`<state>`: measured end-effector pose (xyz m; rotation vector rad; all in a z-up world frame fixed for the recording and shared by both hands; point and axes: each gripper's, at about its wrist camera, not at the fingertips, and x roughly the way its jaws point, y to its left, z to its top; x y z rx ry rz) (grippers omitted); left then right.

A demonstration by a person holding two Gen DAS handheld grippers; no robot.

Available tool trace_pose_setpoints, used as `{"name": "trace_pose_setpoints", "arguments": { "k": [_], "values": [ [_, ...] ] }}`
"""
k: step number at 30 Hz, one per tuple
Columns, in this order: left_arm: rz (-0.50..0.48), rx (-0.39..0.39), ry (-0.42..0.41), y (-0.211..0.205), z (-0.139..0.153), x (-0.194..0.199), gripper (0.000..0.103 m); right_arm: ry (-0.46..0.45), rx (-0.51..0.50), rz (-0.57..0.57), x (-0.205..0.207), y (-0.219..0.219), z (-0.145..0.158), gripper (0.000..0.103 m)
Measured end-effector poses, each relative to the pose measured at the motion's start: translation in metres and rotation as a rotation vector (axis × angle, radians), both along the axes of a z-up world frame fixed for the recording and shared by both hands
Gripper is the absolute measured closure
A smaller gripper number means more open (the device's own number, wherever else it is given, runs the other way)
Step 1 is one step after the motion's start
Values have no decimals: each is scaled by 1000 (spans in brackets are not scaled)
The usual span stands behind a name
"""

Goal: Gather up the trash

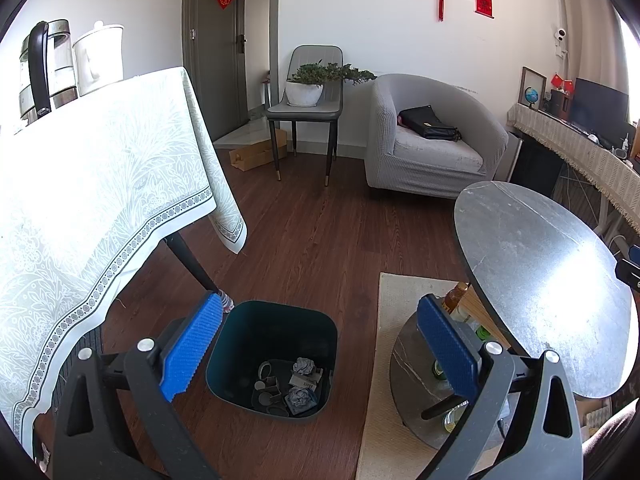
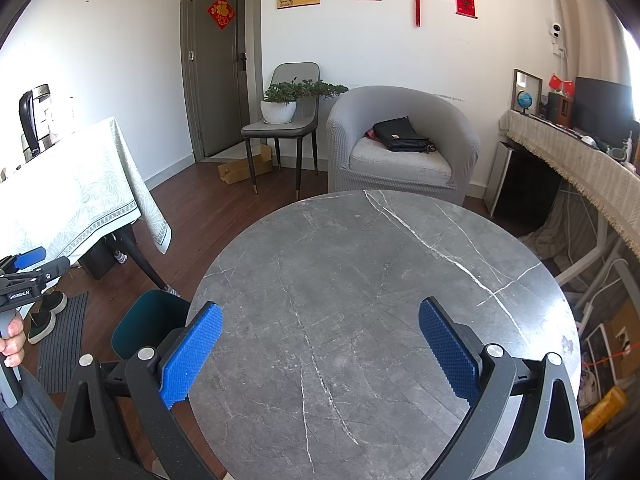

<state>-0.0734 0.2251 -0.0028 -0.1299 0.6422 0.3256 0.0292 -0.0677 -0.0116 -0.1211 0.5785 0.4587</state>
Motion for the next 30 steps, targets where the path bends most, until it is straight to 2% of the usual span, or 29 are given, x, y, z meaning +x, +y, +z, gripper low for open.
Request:
{"name": "trace_pose_setpoints", "arguments": {
  "k": [30],
  "values": [
    [-2, 16, 14, -3, -3, 4, 3, -1, -1, 0, 0, 0, 0, 4]
  ]
}}
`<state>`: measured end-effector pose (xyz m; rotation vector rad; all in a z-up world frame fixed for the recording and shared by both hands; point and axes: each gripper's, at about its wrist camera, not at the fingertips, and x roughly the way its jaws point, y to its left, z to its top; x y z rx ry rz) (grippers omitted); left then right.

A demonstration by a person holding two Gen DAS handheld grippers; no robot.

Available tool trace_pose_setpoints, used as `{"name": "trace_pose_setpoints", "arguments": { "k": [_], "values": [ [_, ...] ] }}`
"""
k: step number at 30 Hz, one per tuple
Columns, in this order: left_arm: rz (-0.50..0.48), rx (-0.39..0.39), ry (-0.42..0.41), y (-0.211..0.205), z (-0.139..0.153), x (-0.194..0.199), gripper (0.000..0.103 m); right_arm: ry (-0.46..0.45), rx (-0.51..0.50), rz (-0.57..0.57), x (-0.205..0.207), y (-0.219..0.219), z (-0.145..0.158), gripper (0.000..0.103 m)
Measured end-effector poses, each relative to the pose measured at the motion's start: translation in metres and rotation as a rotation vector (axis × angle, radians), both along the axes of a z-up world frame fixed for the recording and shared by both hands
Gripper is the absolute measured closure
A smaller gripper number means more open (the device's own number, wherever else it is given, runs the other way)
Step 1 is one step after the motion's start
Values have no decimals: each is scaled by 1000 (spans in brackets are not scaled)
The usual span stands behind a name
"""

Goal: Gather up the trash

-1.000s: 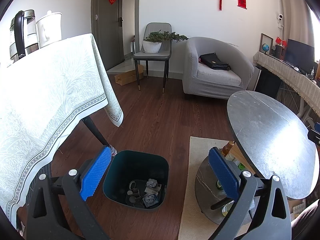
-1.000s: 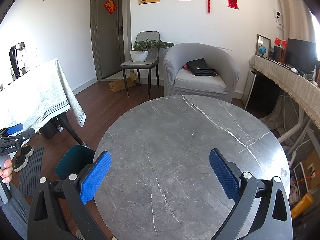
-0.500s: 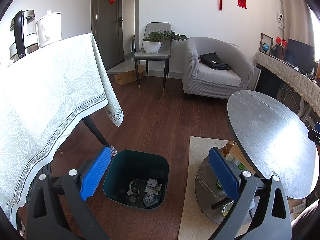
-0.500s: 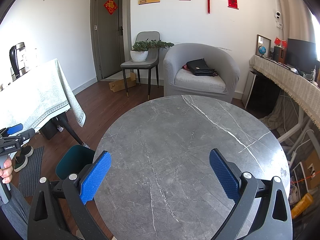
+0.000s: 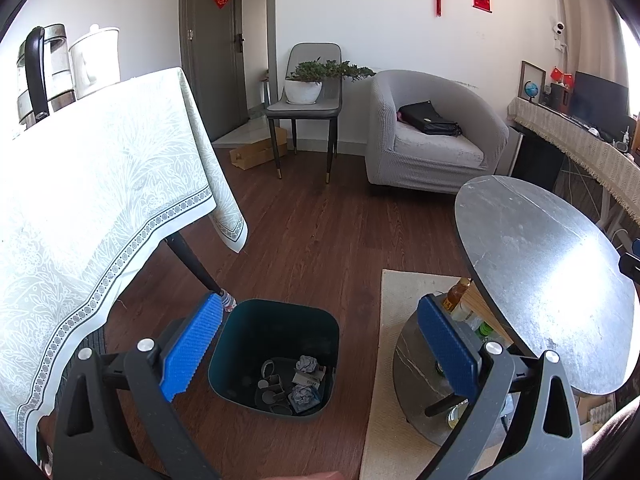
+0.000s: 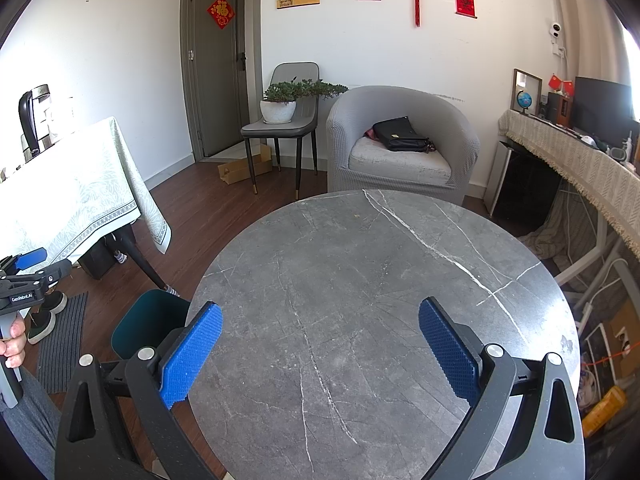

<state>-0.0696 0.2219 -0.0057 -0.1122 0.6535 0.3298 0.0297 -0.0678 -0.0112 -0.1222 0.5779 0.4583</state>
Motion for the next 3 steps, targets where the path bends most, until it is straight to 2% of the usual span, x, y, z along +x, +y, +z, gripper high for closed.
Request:
{"name": "trace_pose_setpoints", "arguments": {
  "k": [3],
  "values": [
    [5, -7, 1, 1, 0, 1, 3, 0, 0, 0, 0, 0, 0, 4]
  ]
}}
